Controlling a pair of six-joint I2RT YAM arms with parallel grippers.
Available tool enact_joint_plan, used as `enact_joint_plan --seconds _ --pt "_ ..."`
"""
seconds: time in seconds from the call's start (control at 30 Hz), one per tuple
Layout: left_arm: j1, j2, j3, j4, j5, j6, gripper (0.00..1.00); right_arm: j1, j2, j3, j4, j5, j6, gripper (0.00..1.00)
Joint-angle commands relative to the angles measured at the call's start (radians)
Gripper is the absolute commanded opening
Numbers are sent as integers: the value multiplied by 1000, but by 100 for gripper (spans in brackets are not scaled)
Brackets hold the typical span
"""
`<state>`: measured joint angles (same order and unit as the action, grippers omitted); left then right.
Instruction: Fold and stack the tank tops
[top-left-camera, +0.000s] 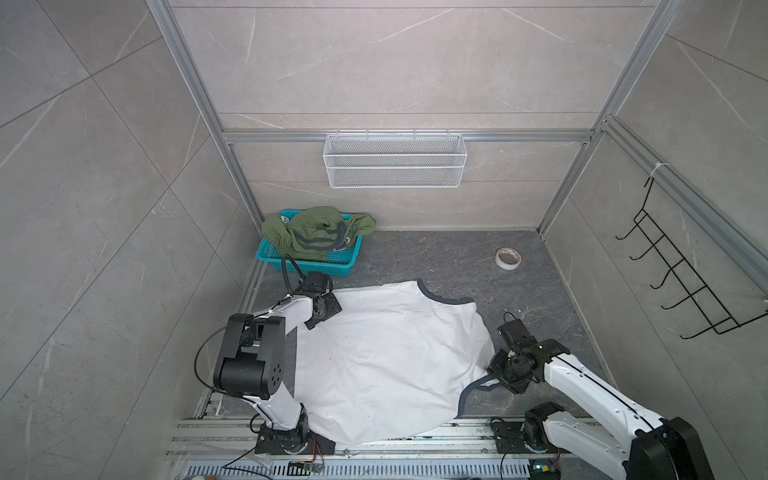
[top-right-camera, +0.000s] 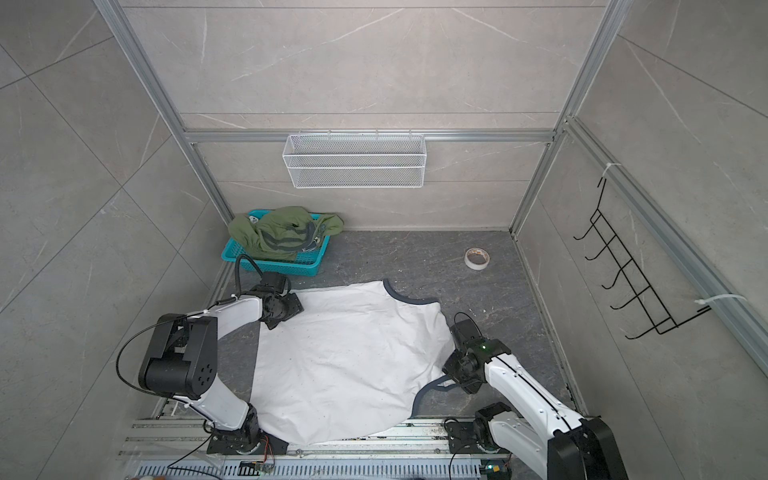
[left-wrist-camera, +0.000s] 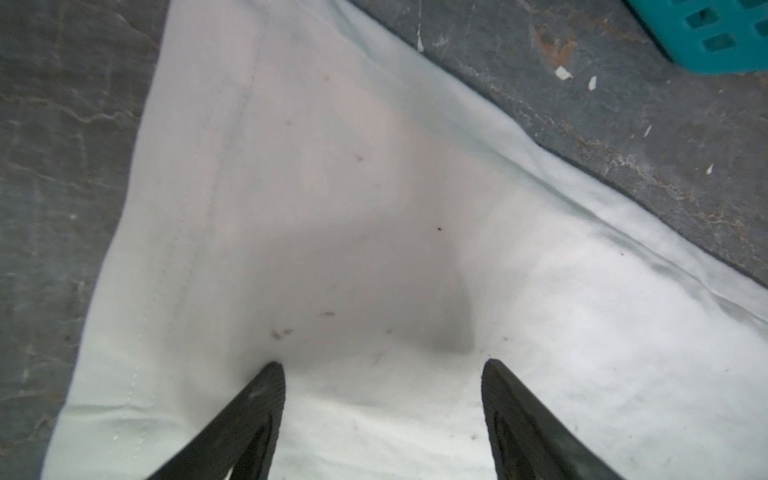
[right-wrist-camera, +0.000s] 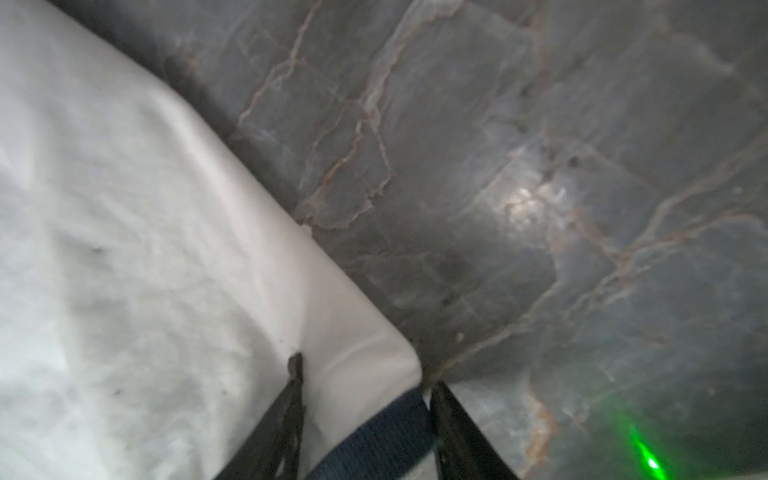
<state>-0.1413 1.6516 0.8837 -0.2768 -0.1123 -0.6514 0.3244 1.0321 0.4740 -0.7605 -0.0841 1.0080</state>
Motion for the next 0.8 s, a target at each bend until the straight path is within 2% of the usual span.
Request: enact_joint_plan --seconds 0.0,0.07,0.2,0.3,0.5,0.57,0.67,0.73,0.77 --pt "3 -10 -5 -51 -18 16 78 8 21 12 8 4 -22 32" --pt "3 -9 -4 -56 -23 19 78 11 -3 61 -58 76 -30 23" --pt "3 -10 -3 -61 -31 23 78 11 -99 190 -253 287 -50 18" --pt "3 -9 1 -59 -25 22 78 12 -151 267 -371 405 -59 17" --pt "3 -3 -2 -45 -6 13 78 32 -135 212 -378 336 -8 22" --pt "3 3 0 -41 2 12 78 39 -130 169 -344 290 5 33" --pt "3 13 9 -43 16 19 78 42 -102 174 -348 303 29 63" --pt "3 15 14 -45 29 28 78 41 -74 238 -372 363 17 74" --pt "3 18 19 -44 39 35 78 40 -59 277 -365 390 -19 75"
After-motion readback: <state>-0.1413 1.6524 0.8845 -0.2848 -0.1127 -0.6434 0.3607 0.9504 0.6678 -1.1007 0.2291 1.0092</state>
